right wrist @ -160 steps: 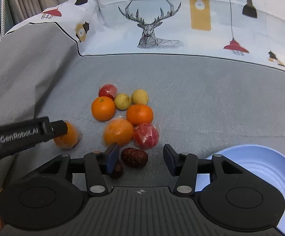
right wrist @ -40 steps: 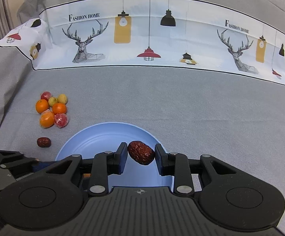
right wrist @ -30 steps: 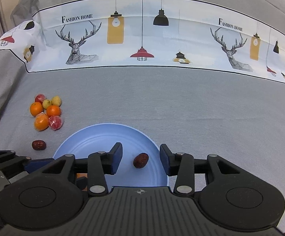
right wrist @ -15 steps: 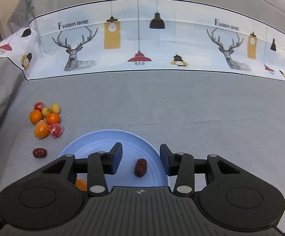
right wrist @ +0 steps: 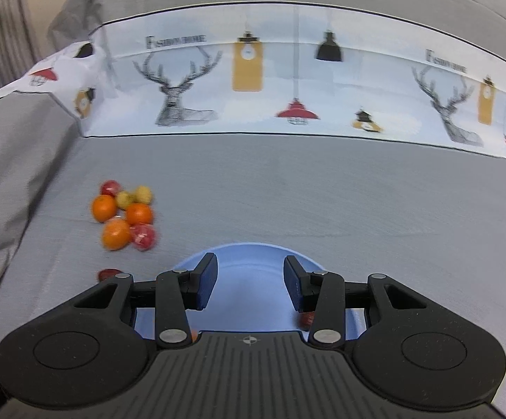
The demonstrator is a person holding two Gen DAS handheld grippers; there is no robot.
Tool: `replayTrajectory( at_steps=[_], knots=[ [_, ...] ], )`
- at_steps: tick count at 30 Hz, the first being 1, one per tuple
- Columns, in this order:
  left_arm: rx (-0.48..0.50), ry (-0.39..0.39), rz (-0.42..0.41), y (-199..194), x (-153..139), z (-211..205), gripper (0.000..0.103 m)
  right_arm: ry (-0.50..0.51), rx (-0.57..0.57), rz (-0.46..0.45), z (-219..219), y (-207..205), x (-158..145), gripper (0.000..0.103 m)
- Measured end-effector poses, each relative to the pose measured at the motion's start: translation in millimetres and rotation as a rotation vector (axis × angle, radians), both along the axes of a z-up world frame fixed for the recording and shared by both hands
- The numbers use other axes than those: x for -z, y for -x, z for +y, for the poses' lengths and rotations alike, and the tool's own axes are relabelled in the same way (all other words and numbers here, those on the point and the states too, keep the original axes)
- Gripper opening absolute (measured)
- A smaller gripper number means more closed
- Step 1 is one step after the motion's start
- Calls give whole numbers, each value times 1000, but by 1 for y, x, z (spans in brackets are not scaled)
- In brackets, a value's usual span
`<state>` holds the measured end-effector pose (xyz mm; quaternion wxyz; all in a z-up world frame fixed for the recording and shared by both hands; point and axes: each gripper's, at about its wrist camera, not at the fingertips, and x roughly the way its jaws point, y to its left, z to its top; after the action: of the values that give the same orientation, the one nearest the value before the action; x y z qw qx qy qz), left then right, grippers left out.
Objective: Organize fruits
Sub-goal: 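Grasp another red date with the right tool while the left tool returns to the fruit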
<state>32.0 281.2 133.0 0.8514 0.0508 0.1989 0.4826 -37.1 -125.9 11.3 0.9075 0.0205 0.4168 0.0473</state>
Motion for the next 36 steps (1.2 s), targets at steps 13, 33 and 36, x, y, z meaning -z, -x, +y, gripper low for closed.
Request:
replayTrajectory(
  at_steps=[13,33,36],
  knots=[
    [728,-12,-145,2,-2,-124,87,39,-179,-11,55,-10,8,47],
    [862,397,94,-39,63,-114,22,18,-266,-1,100,-30,29,24],
    [671,61,0,-19,45,-121,53,23,-288,24,110,-34,36,48]
  ],
)
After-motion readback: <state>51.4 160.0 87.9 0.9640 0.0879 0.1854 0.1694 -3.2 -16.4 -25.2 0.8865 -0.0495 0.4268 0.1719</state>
